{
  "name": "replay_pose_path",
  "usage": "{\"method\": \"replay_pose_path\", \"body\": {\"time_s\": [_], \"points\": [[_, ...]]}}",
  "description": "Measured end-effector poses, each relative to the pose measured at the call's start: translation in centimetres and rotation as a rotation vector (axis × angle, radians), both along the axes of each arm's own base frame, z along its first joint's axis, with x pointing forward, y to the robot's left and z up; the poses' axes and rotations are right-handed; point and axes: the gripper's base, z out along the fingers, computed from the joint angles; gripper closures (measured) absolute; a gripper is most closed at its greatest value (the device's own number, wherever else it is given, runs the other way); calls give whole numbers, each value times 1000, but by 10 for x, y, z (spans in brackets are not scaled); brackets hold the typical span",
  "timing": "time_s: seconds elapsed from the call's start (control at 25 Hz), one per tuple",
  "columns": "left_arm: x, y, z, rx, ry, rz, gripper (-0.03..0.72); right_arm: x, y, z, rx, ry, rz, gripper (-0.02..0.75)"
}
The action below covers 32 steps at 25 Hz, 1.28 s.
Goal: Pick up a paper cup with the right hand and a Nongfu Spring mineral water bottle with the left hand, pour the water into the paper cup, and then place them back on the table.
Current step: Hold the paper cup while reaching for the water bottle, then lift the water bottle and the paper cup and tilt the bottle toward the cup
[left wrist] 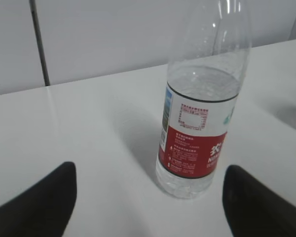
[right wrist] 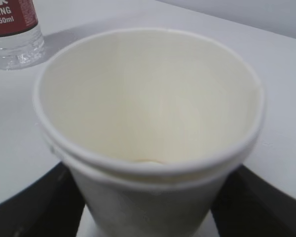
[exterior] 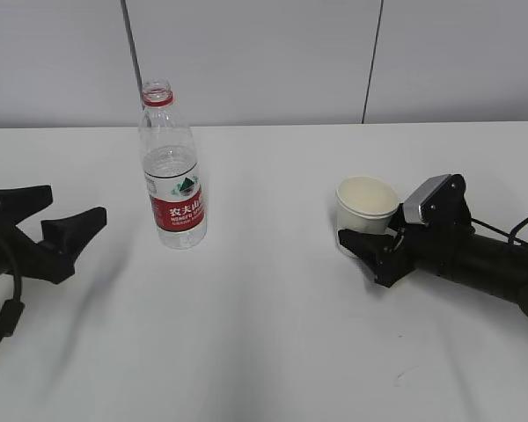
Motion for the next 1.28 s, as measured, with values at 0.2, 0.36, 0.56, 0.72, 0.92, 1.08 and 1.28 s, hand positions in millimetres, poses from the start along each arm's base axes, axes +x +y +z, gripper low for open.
{"method": "replay_pose_path", "body": {"time_s": [0.2, 0.36, 0.56, 0.72, 0.92, 1.08, 1.28], "points": [[20, -4, -15, 9, 22, -39, 134, 0, 0, 0, 6, 5, -2, 211], [39, -22, -20, 9, 1, -100, 134, 0, 0, 0, 6, 5, -2, 211], [62, -52, -21, 2, -46, -173, 115, 0, 1, 0, 6, 5, 0, 211], [77, -63, -26, -18, -42, -182, 86, 0, 1, 0, 6, 5, 0, 211], [92, -70, -38, -29, -29, -182, 81, 0, 2, 0, 7, 5, 5, 211], [99, -71, -50, -28, -11, -173, 82, 0, 13, 1, 6, -2, 36, 211], [100, -70, -57, -31, 12, -154, 116, -1, 25, 2, 8, -7, 71, 211]]}}
